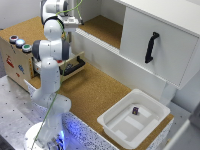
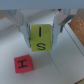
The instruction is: Go towards the drawer and store the yellow object
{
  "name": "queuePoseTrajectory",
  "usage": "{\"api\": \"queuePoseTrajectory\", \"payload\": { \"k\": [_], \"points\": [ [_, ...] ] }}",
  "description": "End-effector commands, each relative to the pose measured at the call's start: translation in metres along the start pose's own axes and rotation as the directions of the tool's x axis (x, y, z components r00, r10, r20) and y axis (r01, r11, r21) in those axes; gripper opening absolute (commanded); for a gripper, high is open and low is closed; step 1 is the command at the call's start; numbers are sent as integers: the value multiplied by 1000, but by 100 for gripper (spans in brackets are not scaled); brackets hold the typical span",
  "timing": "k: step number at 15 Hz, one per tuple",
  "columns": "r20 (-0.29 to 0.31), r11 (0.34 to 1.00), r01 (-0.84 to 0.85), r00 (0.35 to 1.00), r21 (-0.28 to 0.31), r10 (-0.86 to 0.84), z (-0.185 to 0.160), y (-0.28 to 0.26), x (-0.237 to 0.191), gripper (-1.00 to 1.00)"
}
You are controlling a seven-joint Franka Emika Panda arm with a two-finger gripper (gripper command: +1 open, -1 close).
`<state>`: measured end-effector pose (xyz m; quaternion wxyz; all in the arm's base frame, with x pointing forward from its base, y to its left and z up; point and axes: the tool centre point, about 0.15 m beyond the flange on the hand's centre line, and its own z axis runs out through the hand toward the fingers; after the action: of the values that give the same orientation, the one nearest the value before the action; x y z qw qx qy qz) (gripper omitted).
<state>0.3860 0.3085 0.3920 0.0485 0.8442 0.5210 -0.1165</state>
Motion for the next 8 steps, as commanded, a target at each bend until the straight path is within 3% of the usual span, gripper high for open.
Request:
{"api": "queuePoseTrajectory", "payload": {
  "k": [1, 5, 8],
  "points": [
    [-204, 999, -11, 979, -49, 0, 57, 12, -15, -100],
    [-229, 999, -46, 973, -20, 40, 64, 32, 0, -100],
    [-210, 999, -38, 977, -14, 34, 68, 35, 10, -100]
  ]
}}
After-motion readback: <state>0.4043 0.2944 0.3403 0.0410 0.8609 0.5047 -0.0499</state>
